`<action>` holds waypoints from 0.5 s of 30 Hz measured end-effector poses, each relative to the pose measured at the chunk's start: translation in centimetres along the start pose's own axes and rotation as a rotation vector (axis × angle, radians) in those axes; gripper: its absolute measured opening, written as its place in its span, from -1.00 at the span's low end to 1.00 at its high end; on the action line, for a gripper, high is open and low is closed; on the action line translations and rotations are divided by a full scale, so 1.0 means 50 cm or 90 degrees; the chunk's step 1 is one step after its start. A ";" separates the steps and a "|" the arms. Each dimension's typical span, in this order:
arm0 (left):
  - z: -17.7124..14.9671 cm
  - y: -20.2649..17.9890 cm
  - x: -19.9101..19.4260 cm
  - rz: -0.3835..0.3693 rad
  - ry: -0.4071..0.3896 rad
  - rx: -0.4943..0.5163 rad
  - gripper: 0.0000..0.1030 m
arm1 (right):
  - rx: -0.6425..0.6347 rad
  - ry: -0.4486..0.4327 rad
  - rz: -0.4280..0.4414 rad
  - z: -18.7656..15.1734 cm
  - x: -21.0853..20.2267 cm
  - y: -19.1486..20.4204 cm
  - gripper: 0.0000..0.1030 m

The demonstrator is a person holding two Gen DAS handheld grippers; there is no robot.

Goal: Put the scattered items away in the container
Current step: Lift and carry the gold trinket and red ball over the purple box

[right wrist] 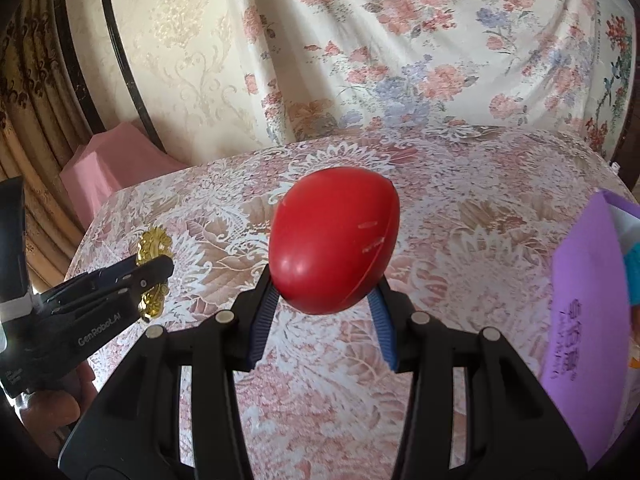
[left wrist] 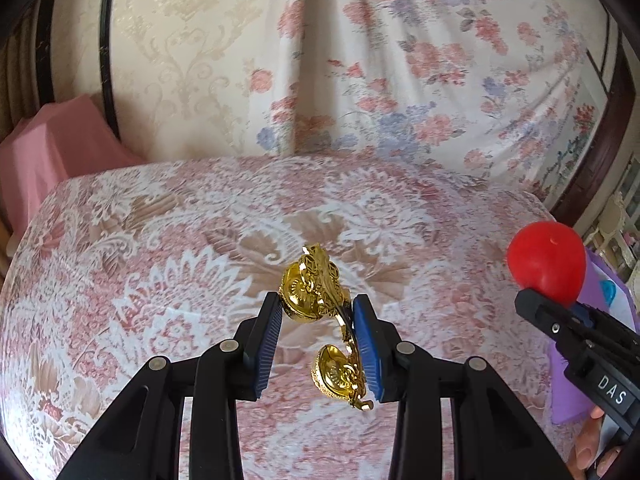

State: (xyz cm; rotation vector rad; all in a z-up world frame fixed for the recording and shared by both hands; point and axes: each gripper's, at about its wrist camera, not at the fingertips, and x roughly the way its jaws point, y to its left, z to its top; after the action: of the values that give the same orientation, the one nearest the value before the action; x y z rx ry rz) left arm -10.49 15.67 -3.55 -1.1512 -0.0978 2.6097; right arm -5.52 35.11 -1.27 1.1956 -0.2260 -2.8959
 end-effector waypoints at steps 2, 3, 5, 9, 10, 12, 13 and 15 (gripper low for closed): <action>0.005 -0.024 -0.007 -0.011 -0.004 0.013 -0.27 | 0.005 -0.001 -0.005 0.000 -0.018 -0.013 -0.07; 0.008 -0.036 -0.011 -0.016 -0.005 0.019 -0.27 | 0.009 -0.004 -0.011 -0.001 -0.030 -0.023 -0.07; 0.013 -0.068 -0.018 -0.033 -0.007 0.034 -0.27 | 0.017 -0.012 -0.021 -0.002 -0.053 -0.041 -0.07; 0.023 -0.139 -0.030 -0.066 -0.010 0.064 -0.27 | 0.043 -0.022 -0.044 -0.009 -0.098 -0.097 -0.07; 0.025 -0.164 -0.033 -0.076 -0.011 0.074 -0.27 | 0.051 -0.025 -0.051 -0.012 -0.109 -0.113 -0.07; 0.026 -0.208 -0.041 -0.092 -0.015 0.093 -0.27 | 0.067 -0.030 -0.071 -0.019 -0.134 -0.151 -0.07; 0.025 -0.233 -0.045 -0.103 -0.015 0.103 -0.27 | 0.075 -0.032 -0.081 -0.023 -0.147 -0.171 -0.07; 0.023 -0.286 -0.053 -0.126 -0.016 0.124 -0.27 | 0.091 -0.036 -0.102 -0.030 -0.172 -0.209 -0.07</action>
State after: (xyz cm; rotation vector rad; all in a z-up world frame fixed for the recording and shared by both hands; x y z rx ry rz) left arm -6.29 28.62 1.63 -0.9887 0.0351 2.3994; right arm 2.22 45.74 2.31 1.2045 -0.3608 -3.1017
